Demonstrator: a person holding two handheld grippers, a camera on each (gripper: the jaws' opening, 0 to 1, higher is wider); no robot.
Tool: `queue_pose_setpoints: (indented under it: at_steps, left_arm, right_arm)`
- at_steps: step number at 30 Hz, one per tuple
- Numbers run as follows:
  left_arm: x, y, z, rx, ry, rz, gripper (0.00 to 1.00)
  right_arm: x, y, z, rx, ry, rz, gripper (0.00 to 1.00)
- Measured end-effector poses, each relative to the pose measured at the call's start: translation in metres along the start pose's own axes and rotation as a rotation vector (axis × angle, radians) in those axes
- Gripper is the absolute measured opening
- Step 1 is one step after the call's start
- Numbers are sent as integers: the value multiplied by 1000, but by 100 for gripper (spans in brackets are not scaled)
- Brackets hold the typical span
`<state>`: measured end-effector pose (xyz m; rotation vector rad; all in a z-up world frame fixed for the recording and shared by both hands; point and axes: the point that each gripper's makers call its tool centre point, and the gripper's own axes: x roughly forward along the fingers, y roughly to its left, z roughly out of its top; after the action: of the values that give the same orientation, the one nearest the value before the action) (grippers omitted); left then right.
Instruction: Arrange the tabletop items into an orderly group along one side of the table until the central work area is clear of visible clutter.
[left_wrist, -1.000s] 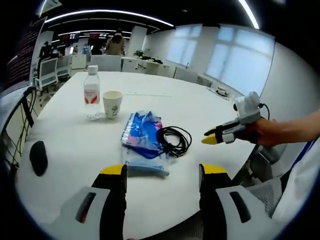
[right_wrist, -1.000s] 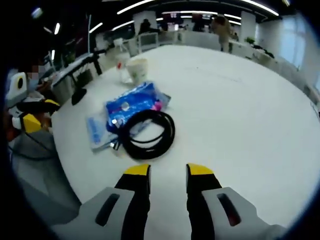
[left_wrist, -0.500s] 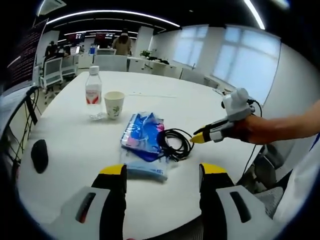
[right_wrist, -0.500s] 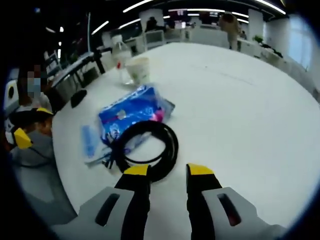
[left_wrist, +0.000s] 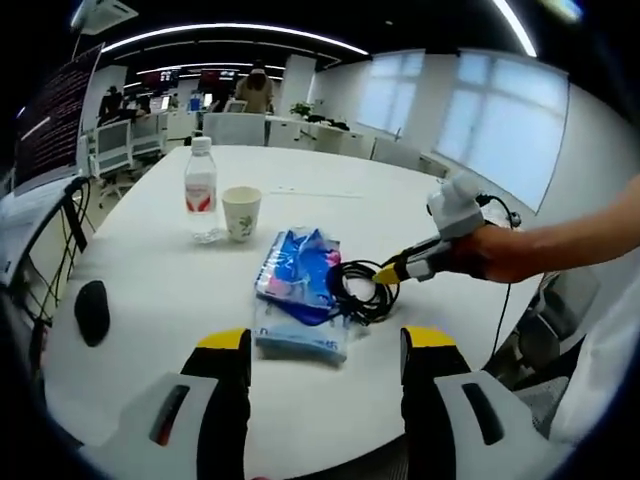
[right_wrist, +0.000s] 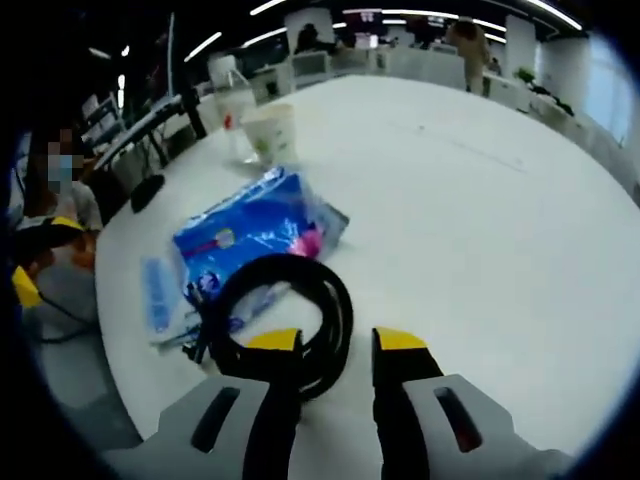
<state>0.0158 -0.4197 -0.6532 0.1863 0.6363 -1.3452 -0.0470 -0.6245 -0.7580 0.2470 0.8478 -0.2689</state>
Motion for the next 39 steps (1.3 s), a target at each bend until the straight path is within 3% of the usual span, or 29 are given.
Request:
queue_pose_setpoints:
  at_steps: [14, 28, 39]
  left_arm:
    - [-8, 10, -2, 0, -1, 21, 61]
    - [-14, 23, 13, 17, -25, 35, 62]
    - [-15, 20, 12, 15, -24, 37, 62]
  right_arm:
    - [18, 3, 12, -44, 21, -2, 23]
    - [29, 0, 15, -73, 56, -9, 22]
    - [30, 1, 13, -153, 56, -7, 13]
